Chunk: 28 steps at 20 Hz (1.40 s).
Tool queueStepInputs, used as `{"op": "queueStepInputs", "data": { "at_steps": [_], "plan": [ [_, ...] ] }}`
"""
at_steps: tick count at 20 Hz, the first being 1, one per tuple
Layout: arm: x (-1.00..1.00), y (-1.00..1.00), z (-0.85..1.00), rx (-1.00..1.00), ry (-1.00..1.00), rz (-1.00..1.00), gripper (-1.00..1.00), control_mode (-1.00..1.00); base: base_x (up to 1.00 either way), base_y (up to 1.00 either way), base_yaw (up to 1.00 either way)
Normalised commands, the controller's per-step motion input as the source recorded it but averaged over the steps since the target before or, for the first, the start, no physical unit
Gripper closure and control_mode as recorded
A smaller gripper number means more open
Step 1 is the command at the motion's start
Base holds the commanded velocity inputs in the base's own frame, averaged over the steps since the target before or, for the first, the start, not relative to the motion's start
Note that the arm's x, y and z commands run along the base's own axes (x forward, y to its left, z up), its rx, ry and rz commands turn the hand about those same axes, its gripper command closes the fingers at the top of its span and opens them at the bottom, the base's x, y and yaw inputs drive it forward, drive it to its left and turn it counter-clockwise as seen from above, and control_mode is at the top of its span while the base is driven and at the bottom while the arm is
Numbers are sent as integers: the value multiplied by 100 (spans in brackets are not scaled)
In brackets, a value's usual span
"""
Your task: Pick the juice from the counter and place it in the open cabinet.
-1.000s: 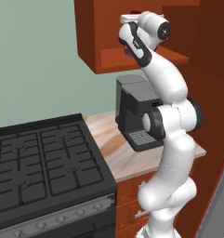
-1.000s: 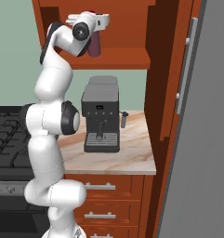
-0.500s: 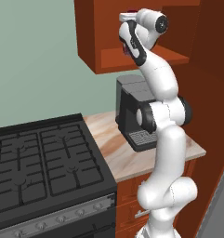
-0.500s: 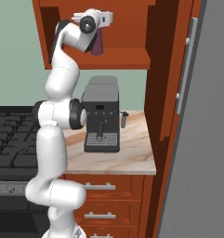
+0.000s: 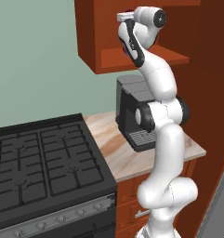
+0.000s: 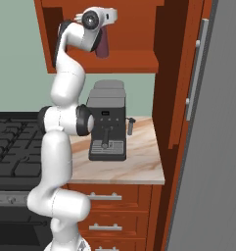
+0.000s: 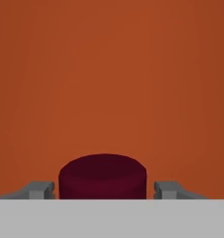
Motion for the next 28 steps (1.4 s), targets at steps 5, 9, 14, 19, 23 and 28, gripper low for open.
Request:
{"op": "queueStepInputs", "data": {
  "at_steps": [5,9,14,19,23,28],
  "plan": [
    [0,0,0,0,0,0,-100,-100,0,0,0],
    [-24,-5,0,0,-3,0,-100,-100,0,0,0],
    [-49,-15,0,0,-2,0,-100,-100,0,0,0],
    [-61,-22,0,0,-5,0,-100,-100,0,0,0],
    [-53,-22,-3,0,-8,0,-100,-100,0,0,0],
    [19,0,-51,-10,-13,-2,-100,-100,0,0,0]
  ]
}}
